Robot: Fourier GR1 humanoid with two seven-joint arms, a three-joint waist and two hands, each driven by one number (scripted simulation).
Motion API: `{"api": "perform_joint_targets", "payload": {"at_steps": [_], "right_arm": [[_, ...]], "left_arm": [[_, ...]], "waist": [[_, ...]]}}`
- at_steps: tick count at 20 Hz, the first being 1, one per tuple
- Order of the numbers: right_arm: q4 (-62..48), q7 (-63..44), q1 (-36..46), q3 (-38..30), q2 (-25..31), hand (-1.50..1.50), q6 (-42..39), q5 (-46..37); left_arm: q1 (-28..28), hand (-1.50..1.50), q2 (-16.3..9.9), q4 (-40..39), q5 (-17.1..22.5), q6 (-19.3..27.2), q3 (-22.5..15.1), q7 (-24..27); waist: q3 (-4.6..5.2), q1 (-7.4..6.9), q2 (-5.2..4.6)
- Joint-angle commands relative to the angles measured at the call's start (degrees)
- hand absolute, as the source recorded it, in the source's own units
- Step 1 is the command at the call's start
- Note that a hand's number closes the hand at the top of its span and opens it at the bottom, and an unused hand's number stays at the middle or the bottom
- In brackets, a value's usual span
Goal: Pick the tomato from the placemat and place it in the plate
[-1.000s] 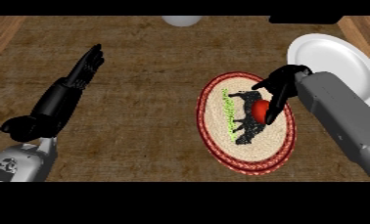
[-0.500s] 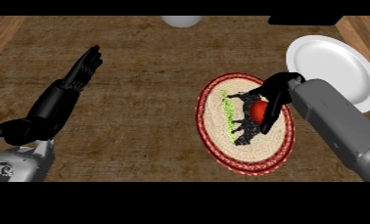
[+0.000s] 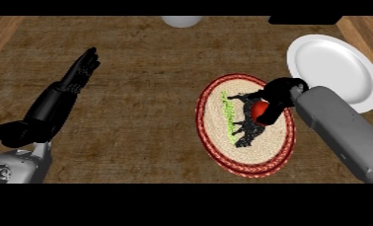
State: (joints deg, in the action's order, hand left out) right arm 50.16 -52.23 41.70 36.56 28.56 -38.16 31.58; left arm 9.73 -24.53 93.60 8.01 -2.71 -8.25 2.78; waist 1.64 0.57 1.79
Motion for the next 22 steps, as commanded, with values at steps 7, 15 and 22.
{"api": "perform_joint_targets", "payload": {"at_steps": [7, 15, 22], "right_arm": [[30.4, 17.0, 3.1, 14.2, 3.8, 1.5, 7.2, -32.2], [52.8, 24.2, -3.7, 16.5, 14.6, 1.5, 27.1, -52.6], [70.6, 26.9, -18.6, 10.5, 30.5, 1.5, 42.8, -59.9]], "left_arm": [[-1.9, 0.0, 0.3, -1.8, -0.4, 1.2, 0.8, -0.8], [-4.7, 0.0, -0.4, -1.0, -0.7, 2.4, 2.5, -0.5], [-7.5, 0.0, -0.8, 0.9, -0.5, 2.0, 3.4, 1.8]], "waist": [[-2.01, 3.84, 2.9], [-2.12, 7.61, 1.8], [-1.9, 6.95, 0.22]]}}
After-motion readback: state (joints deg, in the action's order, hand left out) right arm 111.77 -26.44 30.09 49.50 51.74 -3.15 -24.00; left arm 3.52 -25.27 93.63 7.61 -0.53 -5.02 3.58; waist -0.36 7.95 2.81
